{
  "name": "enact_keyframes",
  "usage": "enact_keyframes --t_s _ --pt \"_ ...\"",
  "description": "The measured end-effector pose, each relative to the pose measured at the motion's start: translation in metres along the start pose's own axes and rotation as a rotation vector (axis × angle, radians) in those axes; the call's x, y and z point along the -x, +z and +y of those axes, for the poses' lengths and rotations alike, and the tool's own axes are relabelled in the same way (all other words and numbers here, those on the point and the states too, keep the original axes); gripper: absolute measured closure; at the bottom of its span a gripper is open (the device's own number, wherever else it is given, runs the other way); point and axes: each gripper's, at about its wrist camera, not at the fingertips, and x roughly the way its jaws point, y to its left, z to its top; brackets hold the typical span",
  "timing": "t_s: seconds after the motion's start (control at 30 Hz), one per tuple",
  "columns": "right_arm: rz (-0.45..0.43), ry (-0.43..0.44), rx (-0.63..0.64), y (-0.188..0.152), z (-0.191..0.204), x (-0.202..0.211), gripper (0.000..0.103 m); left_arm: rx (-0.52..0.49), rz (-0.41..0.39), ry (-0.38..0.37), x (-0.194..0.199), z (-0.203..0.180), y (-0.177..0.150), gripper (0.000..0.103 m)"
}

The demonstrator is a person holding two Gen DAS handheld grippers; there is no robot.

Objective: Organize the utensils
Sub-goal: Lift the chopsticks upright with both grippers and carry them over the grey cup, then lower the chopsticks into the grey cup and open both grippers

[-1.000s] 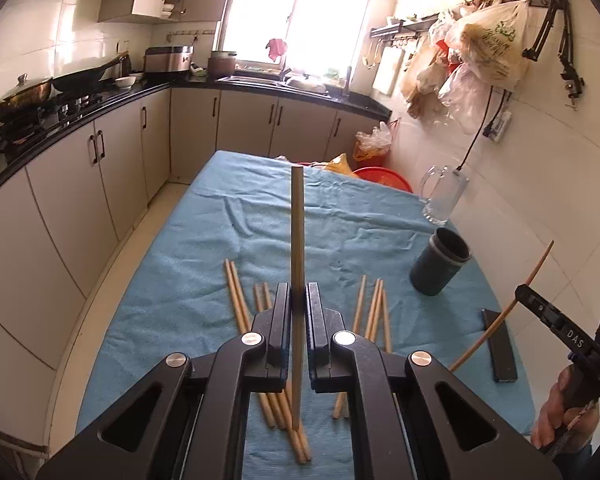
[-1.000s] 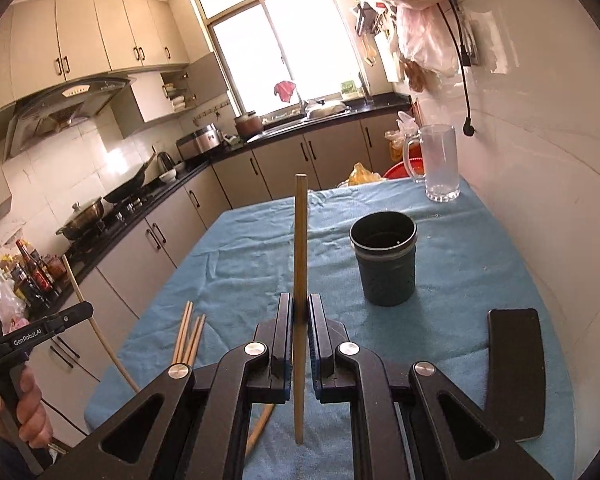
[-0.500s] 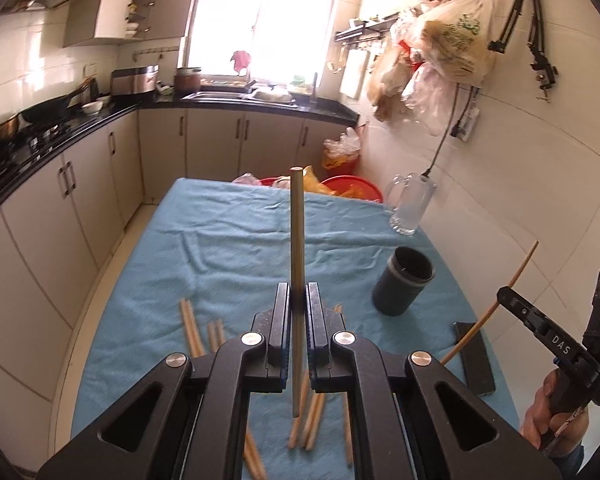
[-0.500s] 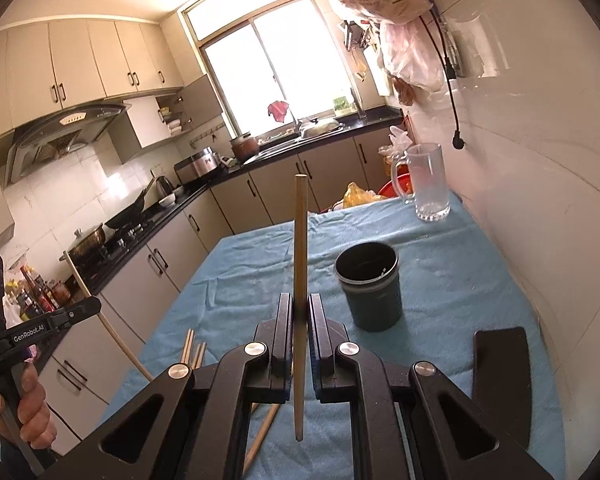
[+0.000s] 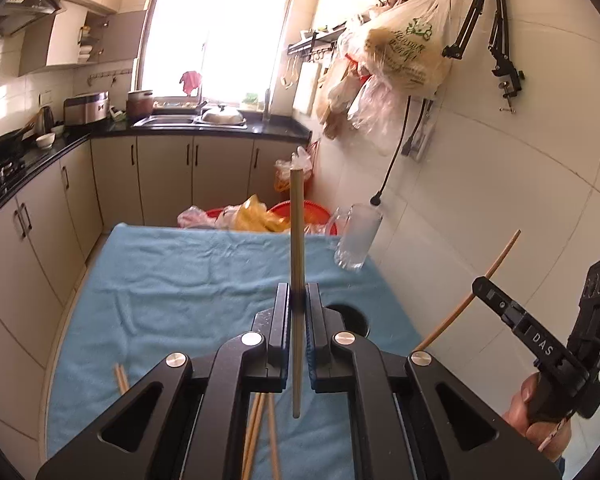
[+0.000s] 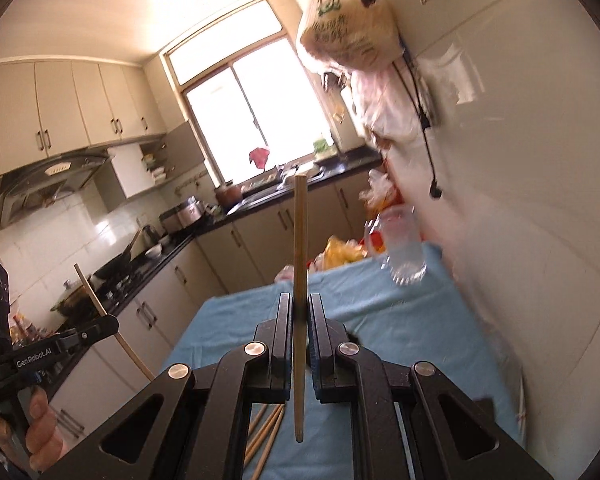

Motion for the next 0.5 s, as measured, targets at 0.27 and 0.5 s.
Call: enact_keyframes --t_s 0.27,0.5 --pt "-0.027 -0.038 -0.013 0.027 -0.014 -0.024 0.095 0.023 -0.032 -0.046 -0.048 -0.032 0.042 0.097" --pt "-0.003 -0.059 -0.029 0.037 -0.031 -0.063 0.095 0.051 0.012 -0.068 -0.105 -0.041 0.052 0.097"
